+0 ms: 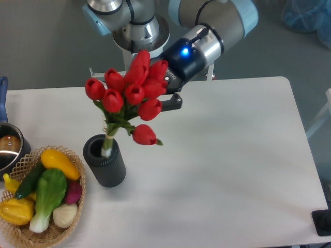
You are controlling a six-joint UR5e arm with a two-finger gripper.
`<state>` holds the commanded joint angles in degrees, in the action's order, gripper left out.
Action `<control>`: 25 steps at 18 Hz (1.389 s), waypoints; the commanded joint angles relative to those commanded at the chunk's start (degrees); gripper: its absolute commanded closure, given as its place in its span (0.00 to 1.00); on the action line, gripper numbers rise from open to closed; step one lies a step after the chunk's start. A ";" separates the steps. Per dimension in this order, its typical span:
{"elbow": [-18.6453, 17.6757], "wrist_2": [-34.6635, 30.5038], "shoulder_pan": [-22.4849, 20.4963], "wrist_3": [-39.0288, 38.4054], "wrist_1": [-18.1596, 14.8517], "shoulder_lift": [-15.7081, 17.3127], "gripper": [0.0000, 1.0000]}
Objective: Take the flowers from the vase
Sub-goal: 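Carry the tulips away from the vase over the open table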
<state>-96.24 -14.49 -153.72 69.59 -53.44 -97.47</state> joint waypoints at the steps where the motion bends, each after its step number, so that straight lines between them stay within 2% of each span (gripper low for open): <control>1: 0.17 -1.15 -0.70 1.24 0.00 -0.17 0.90; 6: 2.37 -5.02 -2.11 7.22 0.00 -2.63 0.90; 8: 3.25 -9.75 -3.60 6.35 -0.44 -3.34 0.90; 11: 3.52 -12.41 -6.41 5.03 -0.18 -3.34 1.00; 14: 4.30 -14.16 -8.26 5.20 -0.53 -3.60 1.00; 18: 5.19 -21.10 -8.71 5.38 -0.88 -3.78 1.00; 20: 5.80 -27.05 -8.79 6.43 -0.88 -3.78 1.00; 23: 6.33 -41.37 -7.39 11.43 -1.84 -3.34 1.00; 25: 6.33 -44.39 -5.55 11.97 -3.16 -3.34 1.00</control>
<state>-89.91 -58.88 -159.27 81.56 -56.60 -100.81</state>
